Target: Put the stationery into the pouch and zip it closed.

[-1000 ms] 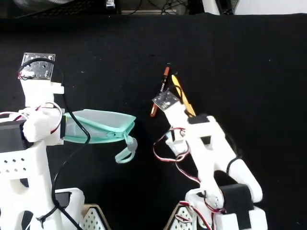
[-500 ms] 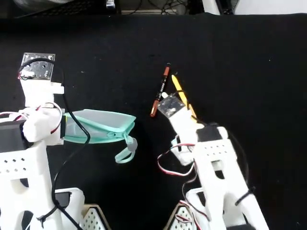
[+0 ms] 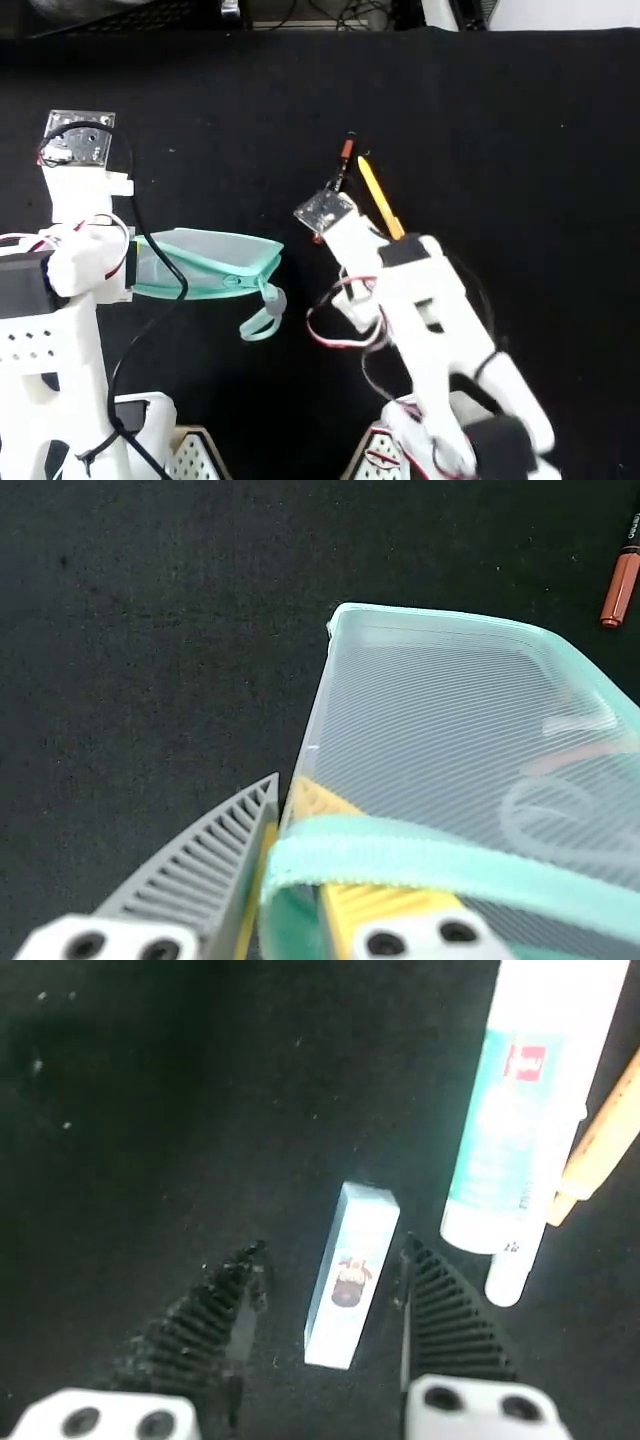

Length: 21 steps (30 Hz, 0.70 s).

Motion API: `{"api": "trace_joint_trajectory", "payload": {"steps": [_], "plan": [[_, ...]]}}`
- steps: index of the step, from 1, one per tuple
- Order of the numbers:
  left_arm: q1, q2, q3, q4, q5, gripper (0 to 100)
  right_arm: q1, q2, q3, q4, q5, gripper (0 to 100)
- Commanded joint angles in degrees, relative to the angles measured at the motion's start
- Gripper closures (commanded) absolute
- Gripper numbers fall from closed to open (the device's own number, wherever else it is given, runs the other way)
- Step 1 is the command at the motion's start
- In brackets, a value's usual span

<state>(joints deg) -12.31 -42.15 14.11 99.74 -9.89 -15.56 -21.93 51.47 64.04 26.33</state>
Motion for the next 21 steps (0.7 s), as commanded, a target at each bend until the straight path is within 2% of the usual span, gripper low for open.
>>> {"api": "trace_joint_trajectory", "payload": {"steps": [1, 11, 21], "plan": [[-0.04, -0.26, -0.31, -0.35, -0.18, 97, -0.44, 5.58, -6.02, -0.70, -0.70, 81.1], [0.31, -0.26, -0.31, -0.35, -0.18, 97, 5.45, 14.02, -9.63, -0.18, 1.76, 81.3], [0.40, -0.26, -0.13, -0.35, -0.18, 97, 5.71, 15.43, -9.63, -2.64, 2.99, 81.5]]}}
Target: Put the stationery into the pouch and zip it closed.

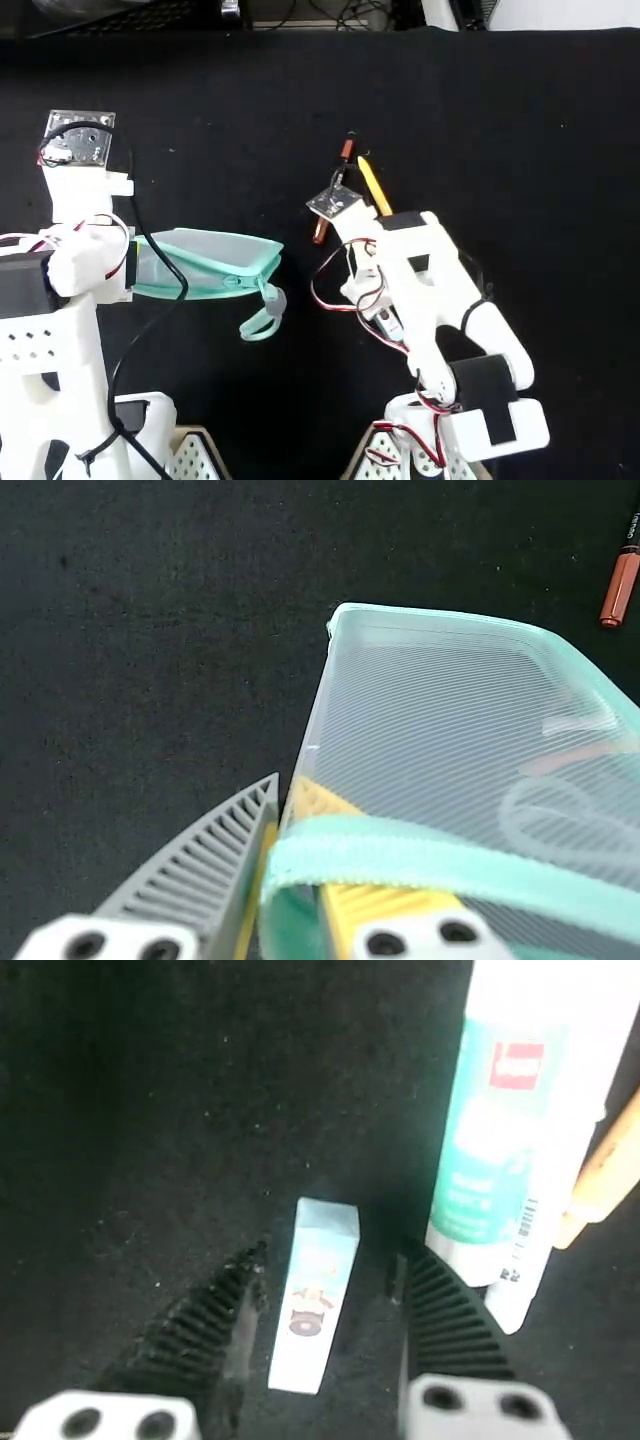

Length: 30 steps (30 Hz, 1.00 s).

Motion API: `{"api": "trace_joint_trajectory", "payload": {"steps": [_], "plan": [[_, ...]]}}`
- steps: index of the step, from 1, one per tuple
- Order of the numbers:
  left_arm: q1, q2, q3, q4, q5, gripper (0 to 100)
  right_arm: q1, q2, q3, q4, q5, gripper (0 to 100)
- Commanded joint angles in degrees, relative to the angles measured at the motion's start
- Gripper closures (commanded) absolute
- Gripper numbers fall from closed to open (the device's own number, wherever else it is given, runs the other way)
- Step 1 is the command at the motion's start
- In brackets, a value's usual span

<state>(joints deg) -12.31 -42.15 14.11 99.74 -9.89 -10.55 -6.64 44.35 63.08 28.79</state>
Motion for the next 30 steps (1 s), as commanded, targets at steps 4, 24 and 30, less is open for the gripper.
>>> {"api": "trace_joint_trajectory", "payload": {"steps": [4, 24, 30], "plan": [[0.40, -0.26, -0.22, -0.35, -0.18, 97, 0.70, 0.13, -2.33, -2.99, 0.53, 81.5], [0.40, -0.26, -0.22, -0.26, -0.18, 97, 0.70, 0.22, -1.54, -0.88, 0.53, 88.1], [0.04, -0.26, -0.22, -0.26, -0.18, 97, 0.70, 0.22, -1.54, -0.44, 0.53, 88.1]]}}
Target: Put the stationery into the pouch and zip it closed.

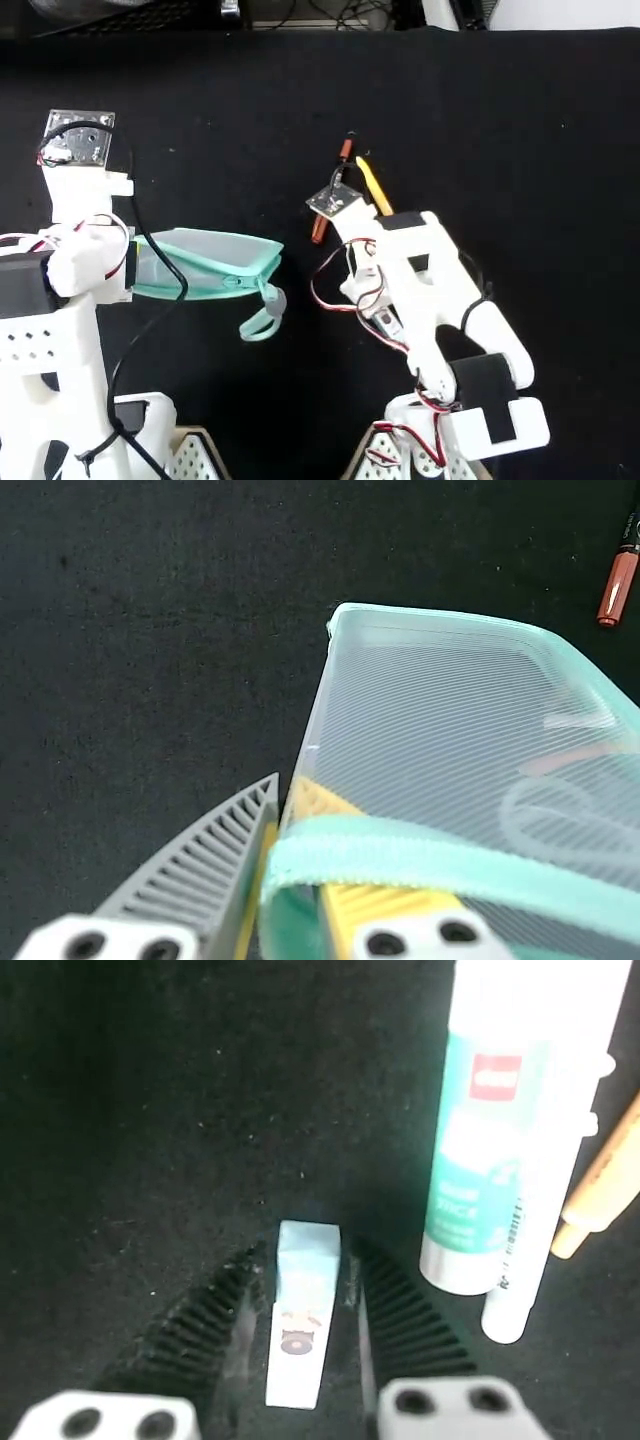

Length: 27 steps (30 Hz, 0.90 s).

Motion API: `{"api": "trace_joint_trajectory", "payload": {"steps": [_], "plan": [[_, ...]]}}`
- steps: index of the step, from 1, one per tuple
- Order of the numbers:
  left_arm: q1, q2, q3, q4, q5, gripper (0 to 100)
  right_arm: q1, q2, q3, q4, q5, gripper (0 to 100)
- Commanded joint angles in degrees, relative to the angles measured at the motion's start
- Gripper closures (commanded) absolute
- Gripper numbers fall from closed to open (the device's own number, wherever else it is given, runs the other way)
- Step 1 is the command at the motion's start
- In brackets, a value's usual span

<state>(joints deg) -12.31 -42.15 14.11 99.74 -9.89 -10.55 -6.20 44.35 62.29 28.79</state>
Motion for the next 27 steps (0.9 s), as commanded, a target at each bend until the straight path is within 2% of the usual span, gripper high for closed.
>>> {"api": "trace_joint_trajectory", "payload": {"steps": [1, 13, 16, 17, 22, 27], "plan": [[0.04, -0.26, -0.22, -0.26, -0.18, 97, 0.70, -0.13, -1.36, 0.35, 0.53, 88.1], [0.13, -0.26, -0.22, -0.26, -0.26, 97, 0.70, 7.52, -3.91, -0.18, 0.44, 88.3], [-0.04, -0.26, -0.22, -0.26, -0.44, 97, 0.70, 5.85, -3.91, -0.18, 0.44, 95.9], [-0.04, -0.26, -0.22, -0.26, -0.44, 97, 0.79, 4.79, -3.91, -0.18, 0.35, 99.2], [0.40, -0.26, -0.22, -0.26, -0.35, 97, 0.97, -5.49, -3.82, 5.54, 0.44, 98.6], [0.40, -0.26, -0.22, -0.26, -0.35, 97, 0.97, -24.57, -4.79, 13.45, 0.18, 98.6]]}}
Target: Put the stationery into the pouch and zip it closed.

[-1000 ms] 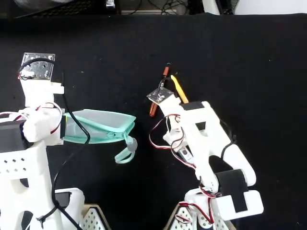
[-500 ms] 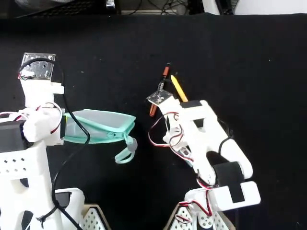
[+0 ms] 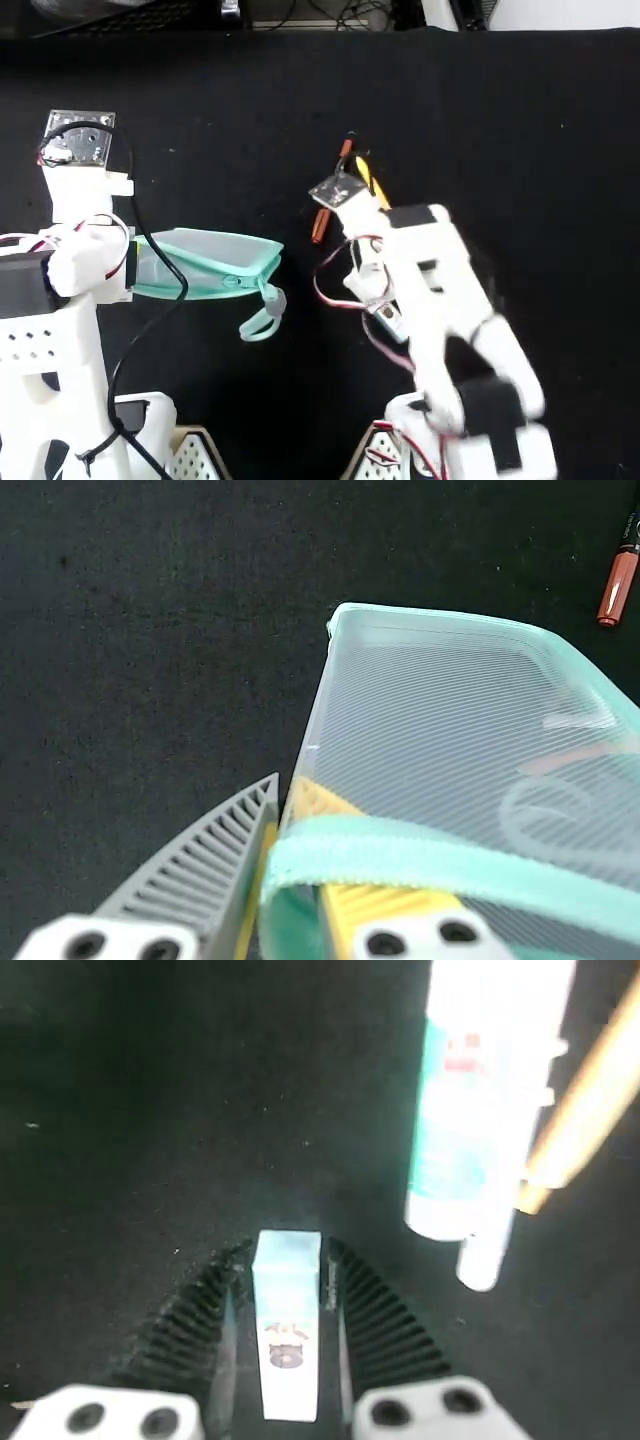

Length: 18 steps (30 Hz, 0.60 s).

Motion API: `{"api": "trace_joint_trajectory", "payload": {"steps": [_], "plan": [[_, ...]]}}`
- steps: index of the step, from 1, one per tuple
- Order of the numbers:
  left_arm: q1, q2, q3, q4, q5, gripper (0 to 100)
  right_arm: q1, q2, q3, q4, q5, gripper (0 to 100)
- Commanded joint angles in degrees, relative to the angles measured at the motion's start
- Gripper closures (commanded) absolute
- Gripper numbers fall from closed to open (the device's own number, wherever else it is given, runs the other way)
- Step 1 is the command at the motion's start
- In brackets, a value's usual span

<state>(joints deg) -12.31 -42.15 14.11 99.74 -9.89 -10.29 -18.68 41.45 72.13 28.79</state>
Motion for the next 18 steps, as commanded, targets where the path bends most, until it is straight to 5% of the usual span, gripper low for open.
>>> {"api": "trace_joint_trajectory", "payload": {"steps": [1, 10, 15, 18], "plan": [[0.40, -0.26, -0.22, -0.26, -0.35, 97, 0.70, -16.48, -2.33, 4.66, 0.09, 98.6], [0.40, -0.26, 0.13, -0.26, -0.26, 97, -9.49, -50.24, -9.10, 5.98, -7.03, 98.5], [0.40, -0.26, 0.22, 0.70, -0.26, 97, -26.64, -60.88, -8.75, -8.70, -15.03, 98.5], [-0.04, -0.26, 0.31, 0.97, -0.26, 97, -29.19, -62.02, -5.49, -18.02, -15.91, 98.5]]}}
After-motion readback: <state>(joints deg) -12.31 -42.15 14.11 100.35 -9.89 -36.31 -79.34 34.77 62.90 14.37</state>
